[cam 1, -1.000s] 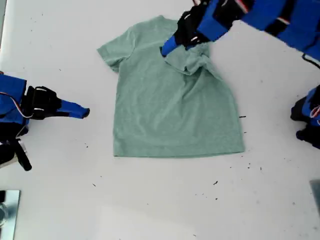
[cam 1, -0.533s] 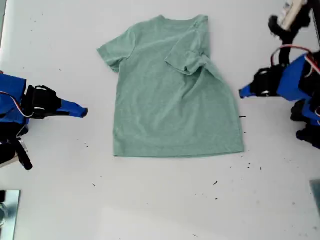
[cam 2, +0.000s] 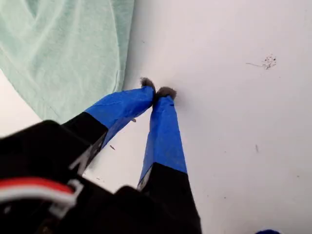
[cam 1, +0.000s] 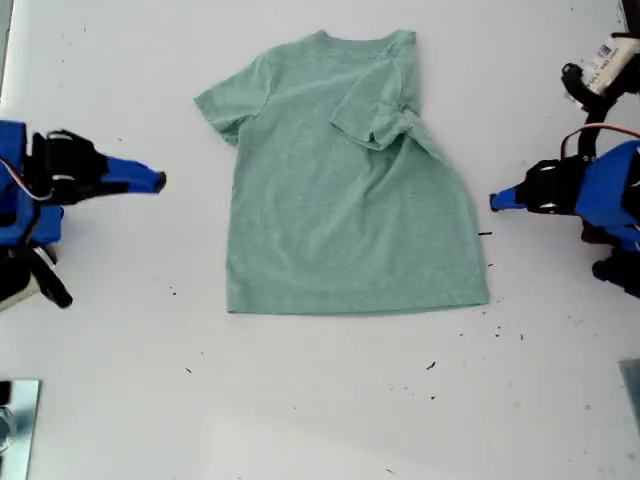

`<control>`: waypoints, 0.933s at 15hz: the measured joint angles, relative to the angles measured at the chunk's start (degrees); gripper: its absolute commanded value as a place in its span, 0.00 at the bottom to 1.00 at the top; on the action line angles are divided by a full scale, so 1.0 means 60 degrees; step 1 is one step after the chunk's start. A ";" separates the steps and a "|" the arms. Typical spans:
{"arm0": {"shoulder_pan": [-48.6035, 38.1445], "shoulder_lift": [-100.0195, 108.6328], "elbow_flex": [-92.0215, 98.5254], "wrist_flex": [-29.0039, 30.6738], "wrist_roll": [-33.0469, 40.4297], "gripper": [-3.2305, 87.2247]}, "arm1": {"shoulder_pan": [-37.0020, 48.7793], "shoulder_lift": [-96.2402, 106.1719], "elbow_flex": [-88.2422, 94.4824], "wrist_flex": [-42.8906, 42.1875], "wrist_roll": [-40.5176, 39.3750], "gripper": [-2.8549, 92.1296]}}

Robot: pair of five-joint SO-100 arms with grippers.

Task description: Fold t shirt

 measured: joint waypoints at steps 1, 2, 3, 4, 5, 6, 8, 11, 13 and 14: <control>-0.0645 -0.2314 -0.2007 0.0249 0.0894 0.03 | 0.0000 0.0000 0.0000 0.0000 0.0015 0.06; -0.1377 -0.4746 -0.4248 0.0791 0.2007 0.03 | 0.0000 0.0000 0.0015 0.0000 0.0044 0.06; -0.2212 -0.7148 -0.6416 0.1289 0.3062 0.03 | 0.0000 0.0000 0.0029 0.0000 0.0044 0.06; -0.3047 -0.9023 -0.8013 0.1333 0.4028 0.03 | 0.0000 0.0000 0.0029 0.0000 0.0044 0.06; -0.3896 -1.0767 -0.8628 0.1245 0.4878 0.15 | 0.0000 0.0000 0.0029 0.0000 0.0044 0.06; -0.4687 -1.2187 -0.8994 0.0923 0.5581 0.31 | 0.0000 0.0000 0.0029 0.0000 0.0059 0.06; -0.5317 -1.4106 -0.9448 0.0718 0.6270 0.33 | -0.0132 0.0000 0.0029 0.0000 0.0103 0.06; -0.5728 -1.5220 -1.0137 0.0791 0.6885 0.32 | -0.0249 0.0000 0.0029 0.0000 0.0190 0.06; -0.5771 -1.6567 -1.0635 0.0542 0.7090 0.30 | -0.0249 0.0000 0.0029 0.0000 0.0190 0.06; -0.5742 -1.7241 -1.0752 0.0190 0.7031 0.27 | -0.0249 0.0000 0.0029 0.0000 0.0190 0.06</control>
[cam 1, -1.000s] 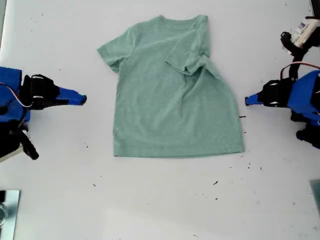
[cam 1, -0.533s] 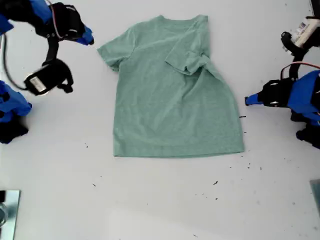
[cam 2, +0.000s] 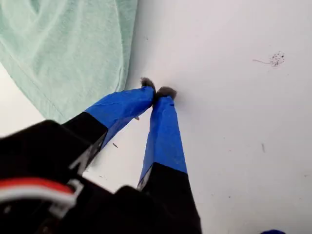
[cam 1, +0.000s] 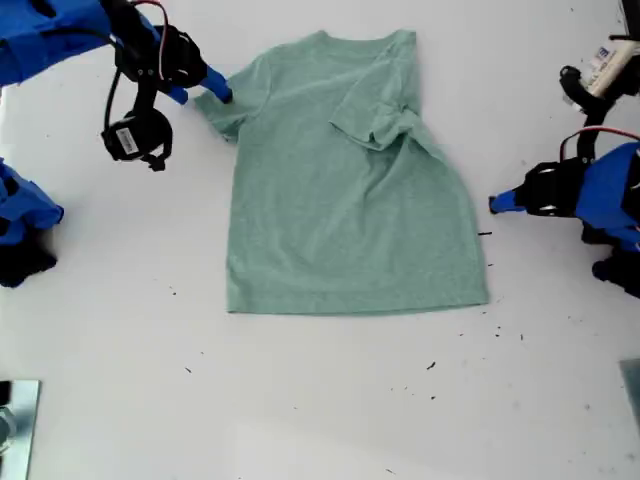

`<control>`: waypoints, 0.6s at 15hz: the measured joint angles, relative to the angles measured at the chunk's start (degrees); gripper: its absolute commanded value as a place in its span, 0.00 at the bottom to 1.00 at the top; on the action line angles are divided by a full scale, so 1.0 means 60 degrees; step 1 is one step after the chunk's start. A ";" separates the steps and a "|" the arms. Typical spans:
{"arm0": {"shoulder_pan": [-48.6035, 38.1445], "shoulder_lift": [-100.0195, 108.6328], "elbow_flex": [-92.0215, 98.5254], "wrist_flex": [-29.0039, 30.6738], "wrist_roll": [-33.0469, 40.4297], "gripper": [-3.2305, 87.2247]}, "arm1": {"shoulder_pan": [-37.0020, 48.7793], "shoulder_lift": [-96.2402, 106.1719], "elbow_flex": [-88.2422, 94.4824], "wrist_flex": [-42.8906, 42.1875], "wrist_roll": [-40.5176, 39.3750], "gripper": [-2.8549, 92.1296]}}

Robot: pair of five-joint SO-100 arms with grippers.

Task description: Fold t shirt

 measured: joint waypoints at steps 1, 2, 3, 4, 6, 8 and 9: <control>0.0088 -0.0483 -0.0234 -0.0044 -0.0029 0.17 | 0.0000 0.0000 0.0000 0.0000 0.0000 0.06; 0.0234 -0.0850 -0.0410 -0.0117 0.0015 0.05 | 0.0000 0.0000 0.0000 0.0000 0.0000 0.06; 0.0483 -0.0981 -0.0513 -0.0146 0.0059 0.03 | 0.0000 0.0000 0.0000 0.0000 0.0000 0.06; 0.0806 -0.0967 -0.0645 -0.0264 -0.0059 0.03 | 0.0000 0.0000 0.0000 0.0000 0.0000 0.06; 0.1274 -0.0220 -0.0088 -0.0322 -0.0557 0.03 | 0.0000 0.0000 0.0000 0.0000 0.0000 0.06; 0.1523 0.1670 0.0103 0.0352 -0.1128 0.03 | 0.0000 0.0000 0.0000 0.0000 0.0000 0.06; 0.1523 0.2974 0.0264 0.0483 -0.1187 0.03 | 0.0000 0.0000 0.0000 0.0000 0.0000 0.06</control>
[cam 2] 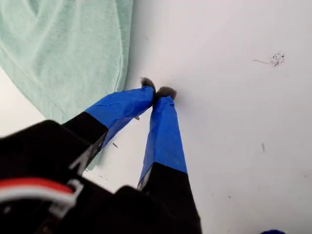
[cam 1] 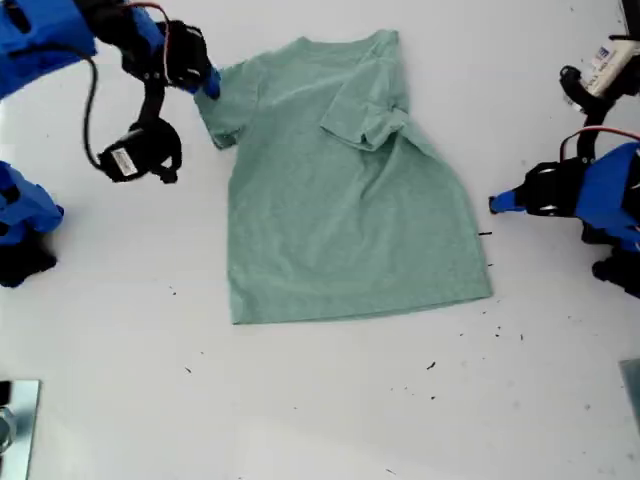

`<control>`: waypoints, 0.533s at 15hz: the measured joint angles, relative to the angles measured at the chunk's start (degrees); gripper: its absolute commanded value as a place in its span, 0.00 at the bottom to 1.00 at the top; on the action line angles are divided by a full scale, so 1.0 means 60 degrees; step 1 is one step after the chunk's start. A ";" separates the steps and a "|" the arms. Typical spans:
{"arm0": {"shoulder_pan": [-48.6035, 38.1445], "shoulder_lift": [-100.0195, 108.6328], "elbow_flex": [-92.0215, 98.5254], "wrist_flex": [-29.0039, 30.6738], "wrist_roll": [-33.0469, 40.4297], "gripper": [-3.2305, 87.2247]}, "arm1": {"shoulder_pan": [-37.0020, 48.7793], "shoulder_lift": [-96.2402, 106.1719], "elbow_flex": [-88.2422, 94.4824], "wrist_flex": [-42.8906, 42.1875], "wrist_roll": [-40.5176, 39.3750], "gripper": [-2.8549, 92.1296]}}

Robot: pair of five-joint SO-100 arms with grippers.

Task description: Fold t shirt

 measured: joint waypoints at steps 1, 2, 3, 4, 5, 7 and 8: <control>-0.0073 0.1201 0.0220 0.0073 -0.0029 0.03 | 0.0000 0.0000 0.0000 0.0000 0.0000 0.06; -0.0073 0.1992 0.0190 -0.0176 -0.0015 0.03 | 0.0000 0.0000 0.0000 0.0000 0.0000 0.06; 0.0015 0.2168 -0.0161 -0.0469 -0.0015 0.03 | 0.0000 0.0000 0.0000 0.0000 0.0000 0.06; 0.0337 0.1802 -0.0688 -0.0879 -0.0015 0.03 | 0.0000 0.0000 0.0000 0.0000 0.0000 0.06; 0.0762 0.1040 -0.1099 -0.1538 -0.0015 0.03 | 0.0000 0.0000 0.0000 0.0000 0.0000 0.06; 0.1479 -0.1450 -0.2607 -0.2344 -0.0015 0.03 | 0.0000 0.0000 0.0000 0.0000 0.0000 0.06; 0.1714 -0.2842 -0.3413 -0.2549 -0.0015 0.07 | 0.0000 0.0000 0.0000 0.0000 0.0000 0.06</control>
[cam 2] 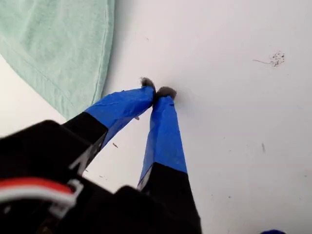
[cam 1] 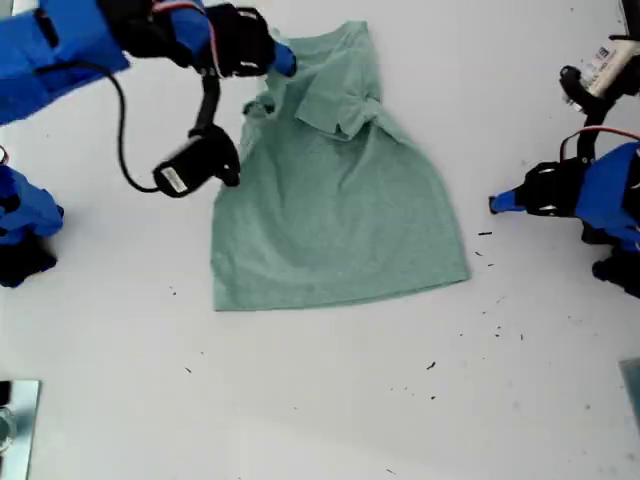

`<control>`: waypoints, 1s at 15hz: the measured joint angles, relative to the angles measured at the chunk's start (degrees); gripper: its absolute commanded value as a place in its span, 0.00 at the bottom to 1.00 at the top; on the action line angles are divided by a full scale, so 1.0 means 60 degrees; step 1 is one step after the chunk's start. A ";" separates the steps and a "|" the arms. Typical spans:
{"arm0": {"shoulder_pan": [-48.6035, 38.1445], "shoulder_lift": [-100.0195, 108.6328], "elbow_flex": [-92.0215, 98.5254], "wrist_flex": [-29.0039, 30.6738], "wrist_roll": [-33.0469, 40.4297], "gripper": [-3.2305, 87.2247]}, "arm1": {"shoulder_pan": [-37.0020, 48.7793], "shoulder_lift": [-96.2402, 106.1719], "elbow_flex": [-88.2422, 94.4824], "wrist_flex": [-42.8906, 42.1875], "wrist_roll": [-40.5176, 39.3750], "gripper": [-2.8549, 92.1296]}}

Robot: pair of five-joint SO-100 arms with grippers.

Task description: Fold t shirt

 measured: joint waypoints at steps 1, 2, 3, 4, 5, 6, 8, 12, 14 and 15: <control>0.0176 -0.1362 -0.0879 -0.0015 0.0000 0.22 | -0.0029 0.0000 0.0000 0.0000 0.0000 0.06; 0.0264 -0.2681 -0.1919 -0.0015 0.0044 0.26 | -0.0088 0.0000 0.0000 0.0000 0.0000 0.06; 0.0293 -0.3896 -0.2974 -0.0015 0.0117 0.31 | -0.0088 0.0000 0.0000 0.0000 0.0000 0.06; 0.0293 -0.4849 -0.3794 -0.0015 0.0117 0.31 | -0.0088 0.0000 0.0000 0.0000 0.0000 0.06; 0.0293 -0.5068 -0.4175 0.0073 0.0146 0.31 | -0.0088 0.0000 0.0000 0.0000 0.0000 0.06; 0.0293 -0.4995 -0.4321 0.0396 0.0161 0.26 | -0.0088 0.0000 0.0000 0.0000 0.0000 0.06; 0.0293 -0.3164 -0.4263 0.2139 0.0161 0.05 | -0.0088 0.0000 0.0000 0.0000 0.0000 0.06; 0.1025 0.4717 0.2256 0.3120 -0.1714 0.03 | -0.0088 0.0000 0.0000 0.0000 0.0000 0.06; 0.1904 0.9756 0.8423 0.1743 -0.3296 0.03 | -0.0088 0.0000 0.0000 0.0000 0.0000 0.06; 0.2358 1.1807 1.1426 0.1274 -0.4233 0.03 | -0.0088 0.0000 0.0000 0.0000 0.0000 0.06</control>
